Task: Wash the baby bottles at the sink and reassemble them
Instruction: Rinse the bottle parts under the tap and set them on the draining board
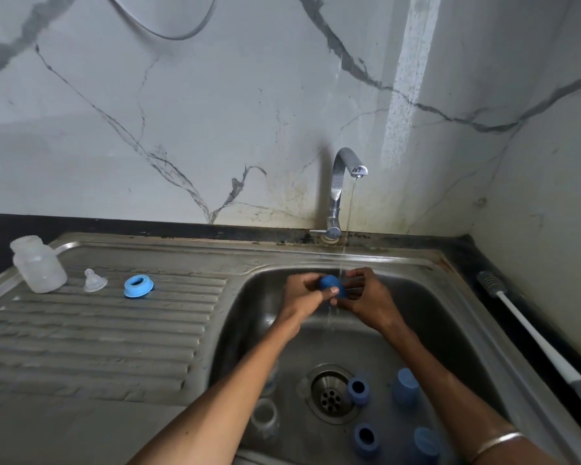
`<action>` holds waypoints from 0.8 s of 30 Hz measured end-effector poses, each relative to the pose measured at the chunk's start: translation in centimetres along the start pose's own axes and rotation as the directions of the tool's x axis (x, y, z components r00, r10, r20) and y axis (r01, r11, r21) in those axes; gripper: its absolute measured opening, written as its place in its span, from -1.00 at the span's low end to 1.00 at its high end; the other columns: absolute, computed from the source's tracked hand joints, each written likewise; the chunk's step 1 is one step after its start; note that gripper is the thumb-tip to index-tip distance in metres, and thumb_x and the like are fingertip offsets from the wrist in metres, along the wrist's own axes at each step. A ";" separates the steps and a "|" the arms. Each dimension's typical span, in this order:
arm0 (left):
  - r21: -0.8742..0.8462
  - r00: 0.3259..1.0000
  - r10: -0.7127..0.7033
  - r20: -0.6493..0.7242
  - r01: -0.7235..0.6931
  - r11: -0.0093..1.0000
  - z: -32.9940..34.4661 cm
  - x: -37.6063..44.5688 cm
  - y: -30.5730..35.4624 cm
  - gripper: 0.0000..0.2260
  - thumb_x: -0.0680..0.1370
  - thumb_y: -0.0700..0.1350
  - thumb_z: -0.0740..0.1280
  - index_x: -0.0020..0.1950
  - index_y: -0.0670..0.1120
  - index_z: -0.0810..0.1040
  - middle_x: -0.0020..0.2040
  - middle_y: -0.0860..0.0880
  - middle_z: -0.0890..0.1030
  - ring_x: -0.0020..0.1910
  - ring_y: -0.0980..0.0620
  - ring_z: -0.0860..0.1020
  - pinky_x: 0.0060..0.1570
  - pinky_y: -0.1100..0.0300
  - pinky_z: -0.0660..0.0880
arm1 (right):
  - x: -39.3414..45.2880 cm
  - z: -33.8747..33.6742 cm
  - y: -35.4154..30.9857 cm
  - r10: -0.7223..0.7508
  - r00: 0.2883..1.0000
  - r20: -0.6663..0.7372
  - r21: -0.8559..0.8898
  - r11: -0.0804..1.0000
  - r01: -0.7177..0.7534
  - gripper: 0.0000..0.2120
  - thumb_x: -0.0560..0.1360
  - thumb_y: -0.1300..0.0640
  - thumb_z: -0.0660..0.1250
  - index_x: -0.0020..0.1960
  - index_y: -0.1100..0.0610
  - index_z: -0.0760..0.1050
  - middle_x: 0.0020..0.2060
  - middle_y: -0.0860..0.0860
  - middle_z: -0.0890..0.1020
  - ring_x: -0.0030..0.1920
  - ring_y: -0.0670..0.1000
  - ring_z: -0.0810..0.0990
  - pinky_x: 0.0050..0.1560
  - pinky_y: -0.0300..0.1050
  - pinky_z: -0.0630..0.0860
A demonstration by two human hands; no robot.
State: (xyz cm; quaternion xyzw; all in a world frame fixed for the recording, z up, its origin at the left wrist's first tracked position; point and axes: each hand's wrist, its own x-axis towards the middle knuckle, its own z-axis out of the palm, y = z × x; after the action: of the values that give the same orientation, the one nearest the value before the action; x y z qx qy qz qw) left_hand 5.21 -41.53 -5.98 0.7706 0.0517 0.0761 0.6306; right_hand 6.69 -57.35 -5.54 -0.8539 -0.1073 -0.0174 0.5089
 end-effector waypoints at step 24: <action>0.372 0.879 0.205 -0.430 -0.035 0.928 -19.7 -5.4 1.3 -0.65 0.38 -0.20 0.60 0.14 -0.21 0.68 -0.01 -0.05 0.71 -0.11 0.11 0.60 -0.12 0.40 0.45 | -1.2 7.5 -8.2 -0.061 0.987 0.148 -0.343 0.933 0.109 -0.77 0.50 0.21 0.36 0.12 0.04 0.65 0.02 -0.01 0.70 0.04 -0.04 0.65 0.13 -0.20 0.51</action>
State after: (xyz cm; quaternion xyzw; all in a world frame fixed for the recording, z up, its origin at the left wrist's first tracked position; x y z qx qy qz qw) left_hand -3.75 -23.76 -1.18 0.8324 0.1641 0.2858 0.4455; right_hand 3.29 -47.20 -2.21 -0.9244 -0.1738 -0.0004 0.3394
